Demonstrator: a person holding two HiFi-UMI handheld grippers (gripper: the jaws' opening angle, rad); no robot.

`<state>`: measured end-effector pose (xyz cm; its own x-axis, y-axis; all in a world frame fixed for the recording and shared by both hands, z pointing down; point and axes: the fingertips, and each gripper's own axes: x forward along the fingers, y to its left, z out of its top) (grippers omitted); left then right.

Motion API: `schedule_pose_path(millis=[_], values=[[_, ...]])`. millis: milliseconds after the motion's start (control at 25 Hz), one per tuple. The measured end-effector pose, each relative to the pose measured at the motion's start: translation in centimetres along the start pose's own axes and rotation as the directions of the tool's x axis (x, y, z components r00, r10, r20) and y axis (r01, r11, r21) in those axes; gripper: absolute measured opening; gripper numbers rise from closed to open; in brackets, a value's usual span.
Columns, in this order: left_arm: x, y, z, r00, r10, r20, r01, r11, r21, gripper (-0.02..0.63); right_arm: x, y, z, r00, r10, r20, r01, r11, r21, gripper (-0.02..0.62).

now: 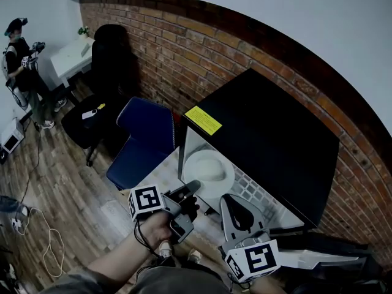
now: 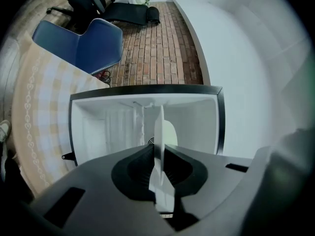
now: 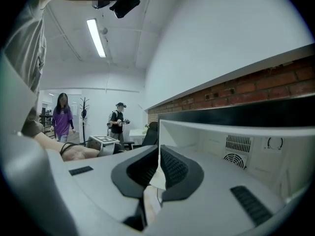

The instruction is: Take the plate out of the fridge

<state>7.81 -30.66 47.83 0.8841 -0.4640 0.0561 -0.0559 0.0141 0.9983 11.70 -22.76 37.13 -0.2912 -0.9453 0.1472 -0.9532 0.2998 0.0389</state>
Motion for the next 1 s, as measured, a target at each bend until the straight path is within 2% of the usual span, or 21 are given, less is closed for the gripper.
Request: schedule_pose_path(millis=[320, 560, 1000], values=[[-3.7, -3.0, 0.0, 0.998, -0.048, 0.048, 0.047, 0.999, 0.009, 0.044, 0.2, 0.8, 1.7, 0.998, 0.041, 0.04, -0.041, 0.999, -0.01, 0.032], [-7.4, -4.9, 1.6, 0.99, -0.072, 0.125, 0.069, 0.997, 0.027, 0.044, 1.0, 2.7, 3.2, 0.993, 0.1, 0.07, -0.099, 0.995, -0.024, 0.032], [-14.9, -7.3, 5.1, 0.951, -0.106, 0.291, 0.084, 0.993, 0.085, 0.044, 3.0, 7.3, 6.0, 0.961, 0.243, 0.13, -0.238, 0.97, -0.054, 0.032]])
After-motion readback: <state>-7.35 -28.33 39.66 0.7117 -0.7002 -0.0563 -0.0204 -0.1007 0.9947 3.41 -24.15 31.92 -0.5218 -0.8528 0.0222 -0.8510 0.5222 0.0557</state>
